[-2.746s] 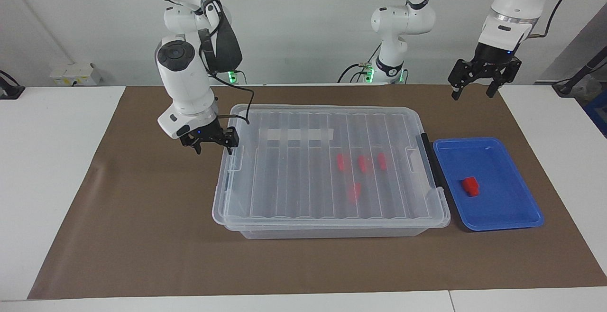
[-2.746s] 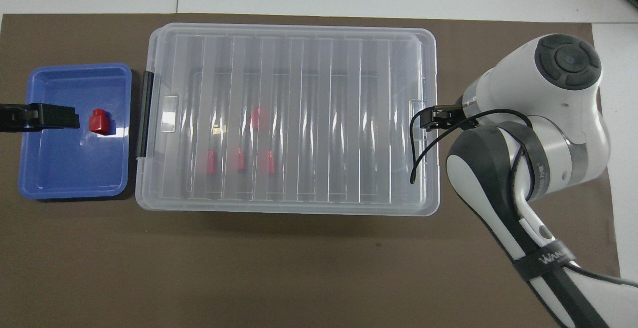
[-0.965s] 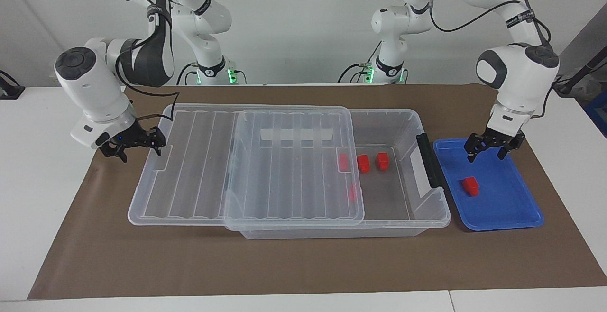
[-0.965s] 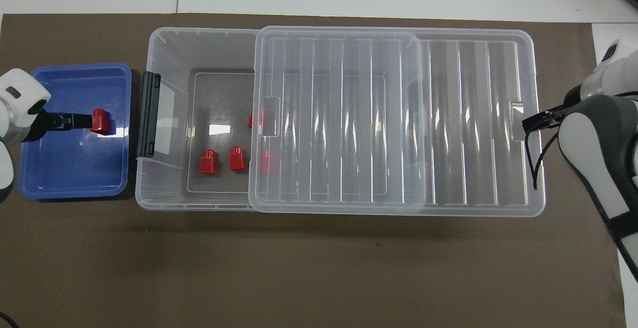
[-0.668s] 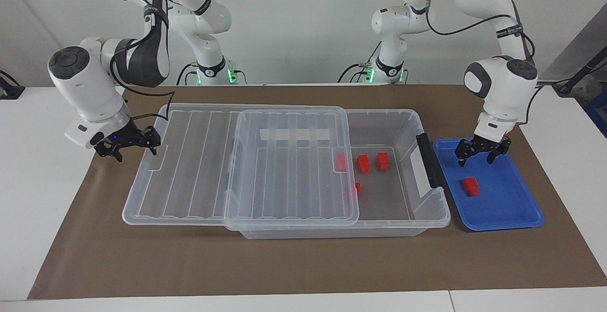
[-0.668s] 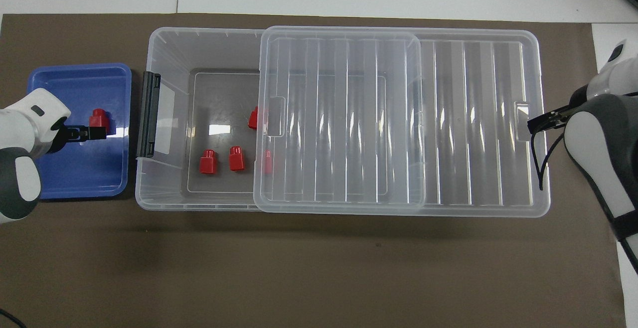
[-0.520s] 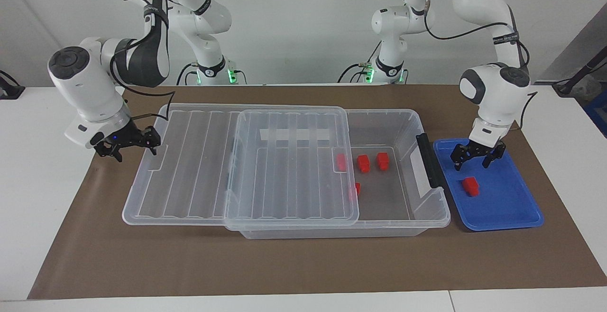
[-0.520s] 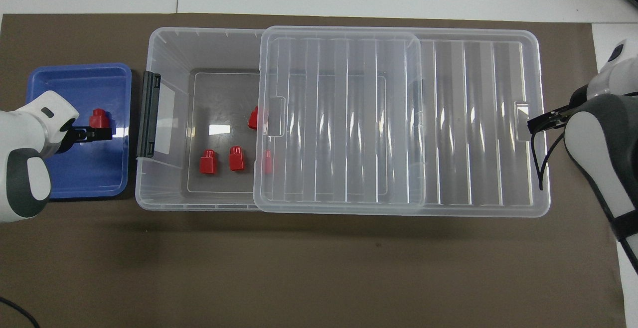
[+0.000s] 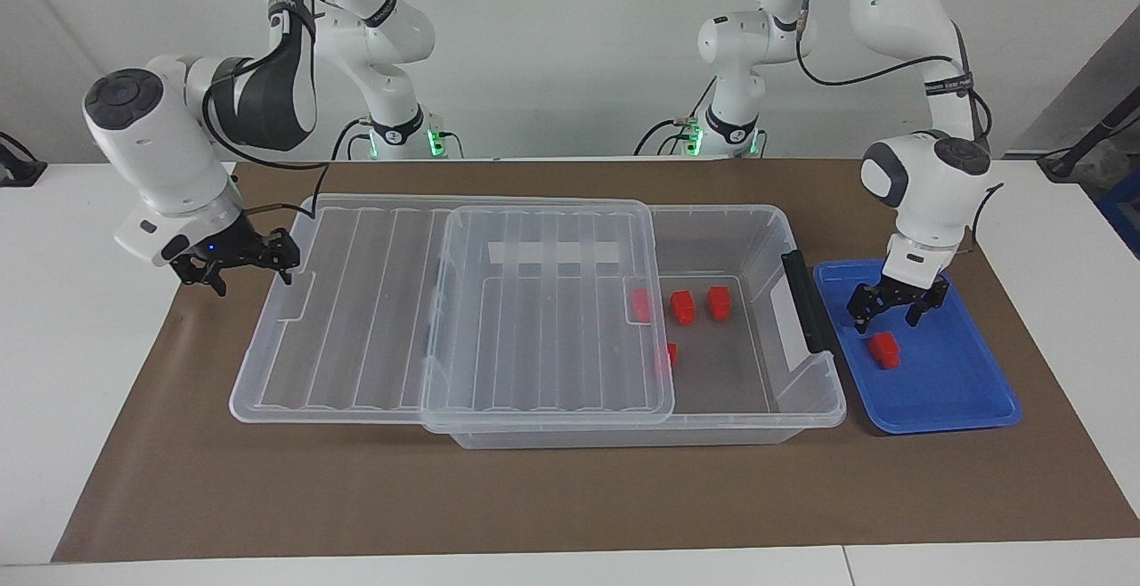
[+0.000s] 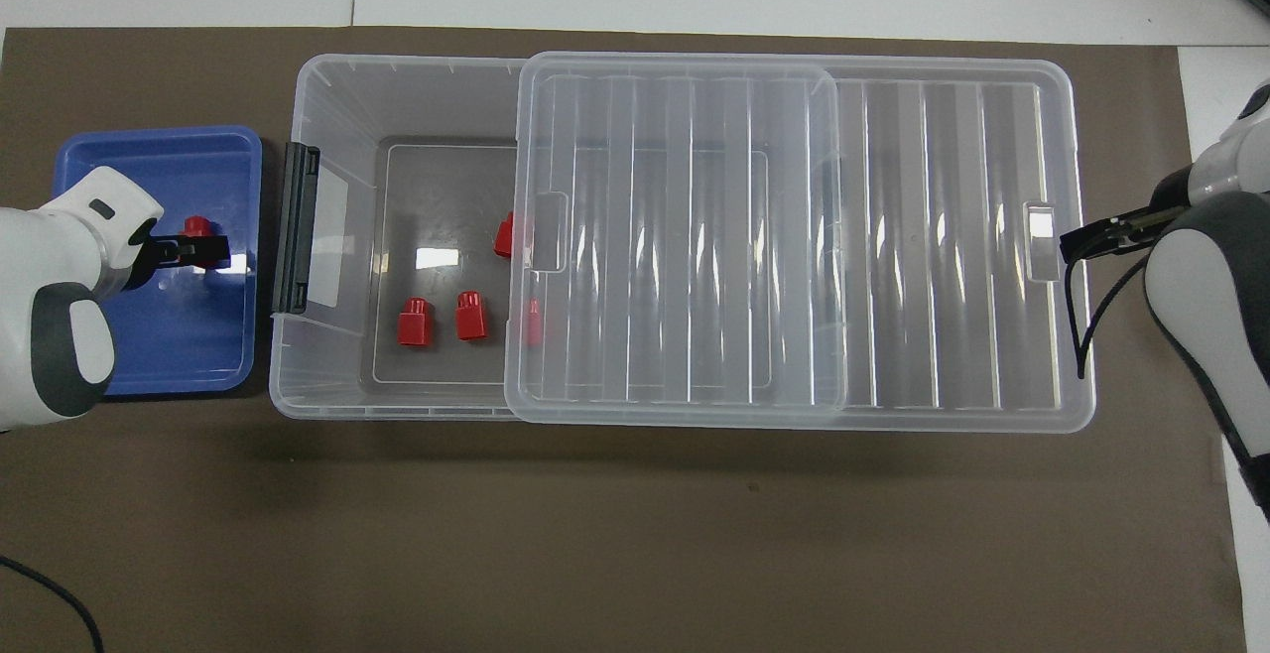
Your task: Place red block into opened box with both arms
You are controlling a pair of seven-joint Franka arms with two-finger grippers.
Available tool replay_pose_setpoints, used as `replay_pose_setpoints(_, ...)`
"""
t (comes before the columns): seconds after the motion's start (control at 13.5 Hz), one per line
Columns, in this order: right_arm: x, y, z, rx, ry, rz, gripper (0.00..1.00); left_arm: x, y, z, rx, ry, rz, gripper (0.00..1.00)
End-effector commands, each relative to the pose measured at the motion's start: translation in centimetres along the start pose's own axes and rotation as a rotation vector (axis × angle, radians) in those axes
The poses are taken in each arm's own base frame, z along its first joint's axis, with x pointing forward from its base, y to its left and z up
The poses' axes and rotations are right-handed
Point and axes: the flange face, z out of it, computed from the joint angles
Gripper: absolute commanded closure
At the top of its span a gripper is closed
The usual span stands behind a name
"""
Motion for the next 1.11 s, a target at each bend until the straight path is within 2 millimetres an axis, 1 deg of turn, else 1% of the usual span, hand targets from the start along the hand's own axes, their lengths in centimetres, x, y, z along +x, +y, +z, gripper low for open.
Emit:
replay_pose_setpoints(0.0,-2.0,-2.2,-2.0,0.018,-0.004,0.103,0.04,1.0,-0.1,2.5,0.001,0.021,-0.017,0.0)
replay_pose_setpoints(0.07,-2.3,-3.0,-2.4,0.025,-0.005,0.131,0.04,1.0,-0.3,2.8,0.002,0.022,-0.018,0.0)
replay_pose_setpoints(0.3,-2.6,-6.7,-4.9,0.026,0.035,0.222,0.03,0.9,-0.4,2.9,0.003,0.019,-0.018,0.0)
replay_pose_setpoints(0.37,-2.6,-6.9,-5.7,0.025,0.05,0.246,0.02,0.9,-0.5,3.0,0.003,0.019,-0.016,0.0)
replay_pose_setpoints(0.45,-2.6,-6.7,-7.1,0.026,0.076,0.262,0.01,0.9,-0.5,3.1,0.003,0.019,-0.014,0.0)
replay_pose_setpoints(0.52,-2.8,-6.3,-8.0,0.025,0.079,0.269,0.01,0.8,-0.5,3.5,0.004,0.015,-0.013,0.02)
replay_pose_setpoints(0.59,-3.1,-6.1,-9.3,0.024,0.08,0.275,0.01,0.8,-0.5,3.7,0.004,0.014,-0.012,0.07)
replay_pose_setpoints(0.67,-3.3,-5.7,-10.1,0.025,0.078,0.286,0.01,0.8,-0.4,3.7,0.004,0.021,-0.011,0.09)
replay_pose_setpoints(0.82,-3.7,-5.6,-12.2,0.057,0.073,0.324,0.0,0.8,-0.5,3.8,0.005,0.022,-0.012,0.18)
replay_pose_setpoints(0.89,-3.9,-5.5,-13.0,0.059,0.064,0.33,0.0,0.8,-0.5,3.8,0.005,0.028,-0.012,0.24)
replay_pose_setpoints(1.04,-3.9,-5.8,-14.8,0.054,0.05,0.323,0.0,0.8,-0.5,3.8,0.005,0.028,-0.012,0.46)
